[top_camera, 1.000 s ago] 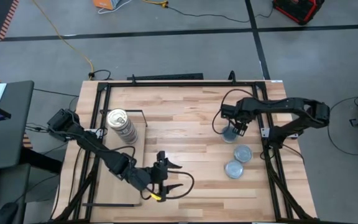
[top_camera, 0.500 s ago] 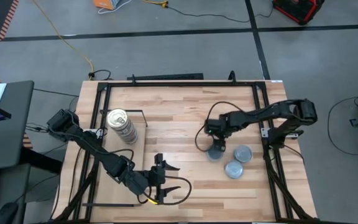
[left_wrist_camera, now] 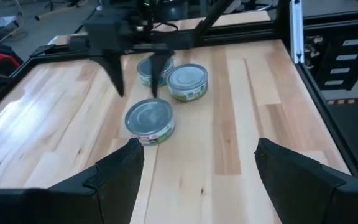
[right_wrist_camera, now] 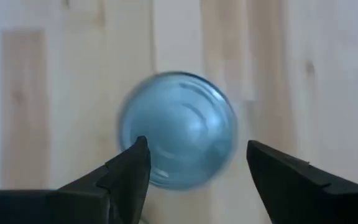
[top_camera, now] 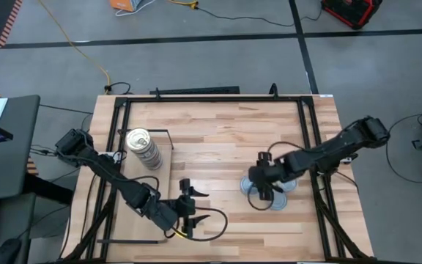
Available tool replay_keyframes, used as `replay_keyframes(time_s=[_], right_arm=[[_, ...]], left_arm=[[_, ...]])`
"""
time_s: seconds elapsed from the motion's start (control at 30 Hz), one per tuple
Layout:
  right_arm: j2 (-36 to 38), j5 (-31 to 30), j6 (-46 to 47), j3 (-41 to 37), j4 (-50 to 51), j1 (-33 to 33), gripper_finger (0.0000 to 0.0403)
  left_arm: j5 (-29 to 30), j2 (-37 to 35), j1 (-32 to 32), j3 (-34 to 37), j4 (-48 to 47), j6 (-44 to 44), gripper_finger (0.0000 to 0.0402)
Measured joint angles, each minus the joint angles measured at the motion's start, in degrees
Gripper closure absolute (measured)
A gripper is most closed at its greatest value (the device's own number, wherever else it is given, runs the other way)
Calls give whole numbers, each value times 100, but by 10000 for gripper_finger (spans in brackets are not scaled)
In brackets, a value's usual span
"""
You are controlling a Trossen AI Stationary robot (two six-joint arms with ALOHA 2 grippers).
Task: Stack canned seafood by type on shelf
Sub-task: Stack the top green and white tuna can on the green and white tuna can on the shelf
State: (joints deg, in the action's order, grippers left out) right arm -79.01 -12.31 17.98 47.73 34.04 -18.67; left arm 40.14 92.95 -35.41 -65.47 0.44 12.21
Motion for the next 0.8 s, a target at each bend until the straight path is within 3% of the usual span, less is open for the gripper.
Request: replay_keyframes(time_s=[0.17,0.33,0.4,0.63,0.8], right_arm=[[-163,-126,611,-313,-657,-521,113],[-572,-1324,1108,-271,-211,-1042,113],[-574,-1538,1413,-212,125,-1076,113],[-265,-1451,2085,-123,1314,-1127,113],[-275,-1849,2146,-256,1492,-661,113]], left_arm=[[-37,0,79,0,64,46,107],[-48,0,161,0,57,52,107],[-47,0,167,0,18,83,107],[-162,0,177,0,-109,205,107],[-255,8,287,0,-219,288,107]])
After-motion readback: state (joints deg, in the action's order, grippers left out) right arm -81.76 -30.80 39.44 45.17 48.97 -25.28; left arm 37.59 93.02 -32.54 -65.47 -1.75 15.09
